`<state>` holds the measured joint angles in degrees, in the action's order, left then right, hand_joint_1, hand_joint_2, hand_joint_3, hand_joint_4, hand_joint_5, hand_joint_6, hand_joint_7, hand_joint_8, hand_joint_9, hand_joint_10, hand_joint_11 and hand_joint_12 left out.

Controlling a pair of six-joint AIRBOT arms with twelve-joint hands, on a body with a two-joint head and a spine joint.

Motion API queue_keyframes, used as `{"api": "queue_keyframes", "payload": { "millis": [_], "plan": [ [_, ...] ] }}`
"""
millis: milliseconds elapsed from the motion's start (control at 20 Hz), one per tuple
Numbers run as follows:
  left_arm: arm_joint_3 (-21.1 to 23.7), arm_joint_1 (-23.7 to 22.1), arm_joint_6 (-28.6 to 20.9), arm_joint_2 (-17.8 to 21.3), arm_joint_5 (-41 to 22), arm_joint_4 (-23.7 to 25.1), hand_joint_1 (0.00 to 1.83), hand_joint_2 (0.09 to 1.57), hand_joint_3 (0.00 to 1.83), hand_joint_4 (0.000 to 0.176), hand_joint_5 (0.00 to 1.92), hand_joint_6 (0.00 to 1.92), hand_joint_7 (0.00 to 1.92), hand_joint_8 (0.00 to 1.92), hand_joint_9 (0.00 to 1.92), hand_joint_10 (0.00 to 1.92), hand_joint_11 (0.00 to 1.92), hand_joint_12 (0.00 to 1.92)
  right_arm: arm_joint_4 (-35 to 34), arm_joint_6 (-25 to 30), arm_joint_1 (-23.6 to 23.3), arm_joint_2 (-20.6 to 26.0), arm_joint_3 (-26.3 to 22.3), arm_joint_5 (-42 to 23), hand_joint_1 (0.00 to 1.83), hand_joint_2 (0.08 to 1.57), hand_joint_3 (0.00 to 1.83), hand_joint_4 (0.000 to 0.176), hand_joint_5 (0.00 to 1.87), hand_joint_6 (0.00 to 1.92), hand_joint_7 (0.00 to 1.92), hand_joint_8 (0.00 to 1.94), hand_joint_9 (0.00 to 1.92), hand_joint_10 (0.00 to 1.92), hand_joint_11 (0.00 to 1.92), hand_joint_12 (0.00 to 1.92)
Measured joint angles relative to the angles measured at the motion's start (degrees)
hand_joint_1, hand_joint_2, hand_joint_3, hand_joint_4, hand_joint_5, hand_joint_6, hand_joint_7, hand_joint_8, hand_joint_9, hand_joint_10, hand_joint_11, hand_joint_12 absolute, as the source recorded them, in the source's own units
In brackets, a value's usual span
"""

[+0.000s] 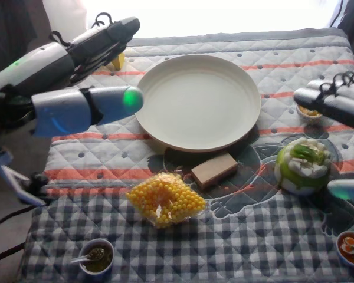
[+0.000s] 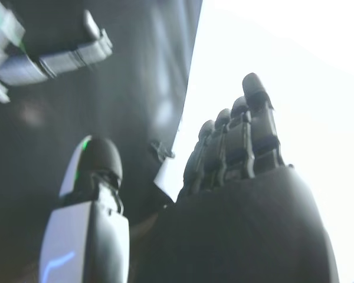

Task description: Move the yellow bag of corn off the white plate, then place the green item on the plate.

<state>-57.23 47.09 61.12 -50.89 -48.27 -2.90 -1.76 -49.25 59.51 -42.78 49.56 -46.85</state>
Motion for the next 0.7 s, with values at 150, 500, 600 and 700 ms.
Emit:
{"api": "queue_keyframes", "payload": {
  "millis": [150, 500, 600, 700],
  "plan": [
    [-1.6, 0.0, -2.4, -0.9, -1.5, -1.2, 0.57, 1.18, 0.00, 0.064, 0.00, 0.00, 0.00, 0.00, 0.00, 0.00, 0.00, 0.00, 0.8, 0.0, -0.9, -1.4, 1.0, 2.3, 0.57, 1.15, 0.00, 0.058, 0.00, 0.00, 0.00, 0.00, 0.09, 0.01, 0.00, 1.07],
    [-2.0, 0.0, -2.7, -0.9, -4.4, -2.8, 0.63, 1.18, 0.00, 0.105, 0.00, 0.00, 0.00, 0.00, 0.00, 0.00, 0.00, 0.00, 1.2, 0.2, -4.5, -5.9, 4.7, 7.4, 1.05, 1.20, 0.00, 0.000, 0.37, 0.15, 0.68, 0.42, 0.41, 1.39, 0.30, 1.87],
    [-2.0, 0.3, -2.8, -0.9, -5.1, -3.6, 0.61, 1.19, 0.00, 0.101, 0.00, 0.00, 0.00, 0.00, 0.00, 0.00, 0.00, 0.00, 1.4, 0.4, -5.5, -6.8, 5.9, 8.4, 1.30, 1.21, 0.00, 0.000, 0.54, 0.26, 0.76, 1.32, 0.62, 1.45, 0.52, 1.89],
    [-2.0, 0.3, -3.0, -0.6, -5.8, -3.8, 0.59, 1.20, 0.01, 0.084, 0.00, 0.00, 0.00, 0.00, 0.00, 0.00, 0.00, 0.00, 2.6, 0.5, -6.6, -7.1, 6.0, 9.3, 1.20, 1.26, 0.00, 0.000, 0.57, 1.36, 0.83, 1.45, 0.76, 1.58, 0.70, 1.92]
  ]
}}
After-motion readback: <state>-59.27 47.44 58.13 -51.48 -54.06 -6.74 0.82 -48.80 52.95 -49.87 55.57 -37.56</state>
